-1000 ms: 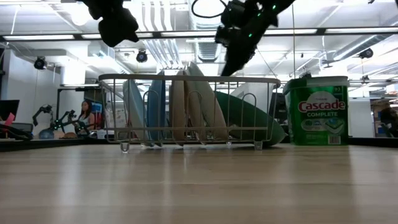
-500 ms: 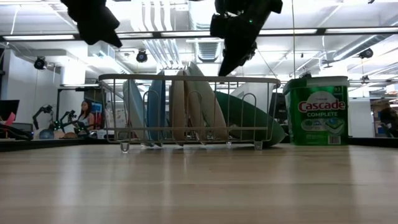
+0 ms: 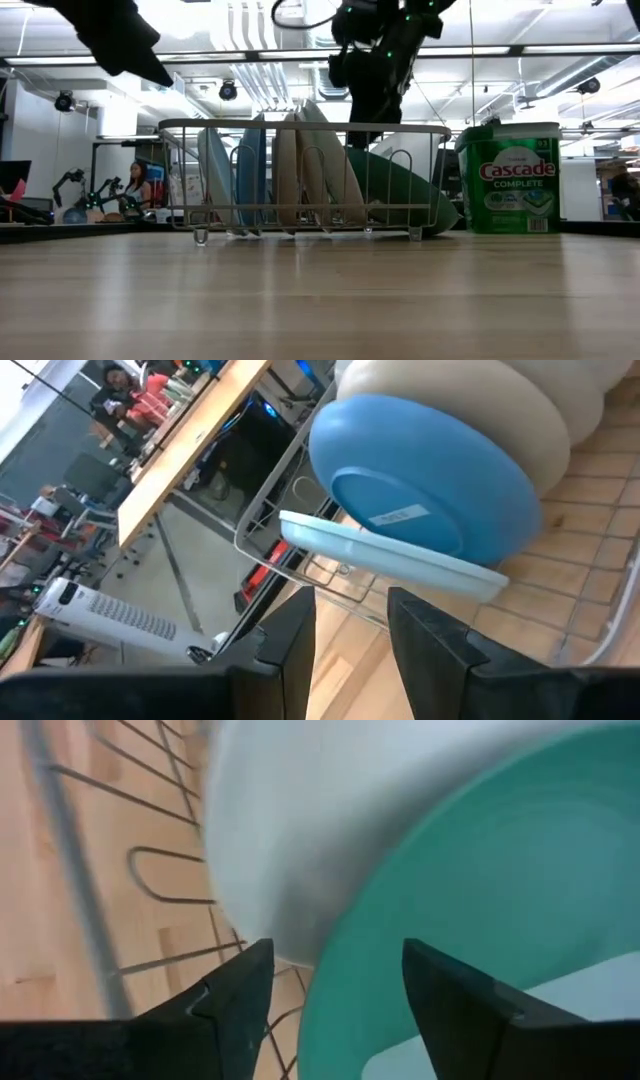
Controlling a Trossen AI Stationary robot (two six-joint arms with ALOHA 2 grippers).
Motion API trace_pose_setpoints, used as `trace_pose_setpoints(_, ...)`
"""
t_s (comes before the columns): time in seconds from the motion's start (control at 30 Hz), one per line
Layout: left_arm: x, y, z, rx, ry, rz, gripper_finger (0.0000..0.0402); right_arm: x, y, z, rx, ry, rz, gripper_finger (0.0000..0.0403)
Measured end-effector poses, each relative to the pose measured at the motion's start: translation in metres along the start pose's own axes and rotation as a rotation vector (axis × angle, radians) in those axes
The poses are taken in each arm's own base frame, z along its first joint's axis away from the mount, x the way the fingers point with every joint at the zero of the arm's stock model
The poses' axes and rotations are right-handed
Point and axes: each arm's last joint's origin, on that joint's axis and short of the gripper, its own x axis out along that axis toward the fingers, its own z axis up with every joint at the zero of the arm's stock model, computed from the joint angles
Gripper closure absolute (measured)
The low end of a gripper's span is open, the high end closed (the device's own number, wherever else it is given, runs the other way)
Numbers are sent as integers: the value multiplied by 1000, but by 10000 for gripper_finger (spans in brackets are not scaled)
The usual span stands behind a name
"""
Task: Sort dishes
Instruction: Put the green plate in the dish rack
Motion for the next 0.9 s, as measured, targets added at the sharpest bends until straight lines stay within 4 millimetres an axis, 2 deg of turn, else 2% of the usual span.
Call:
trace_pose_setpoints(0.17, -2, -1, -4, -4, -8, -14, 285, 19, -2, -1, 25, 48, -9, 179)
trace_pose_setpoints(0.3, -4, -2, -4, -7, -15, -22, 285, 27, -3, -1, 41, 59, -13, 197)
trace_pose_setpoints(0.47, -4, -2, -4, -10, -16, -25, 285, 28, -3, -1, 58, 62, -15, 264)
trace_pose_setpoints(0.63, -4, -2, -4, -13, -17, -25, 285, 26, -2, 1, 68, 66, -9, 379)
trace_pose_setpoints(0.9, -4, -3, -4, -19, -20, -28, 285, 17, -2, 6, 98, 29, -20, 399)
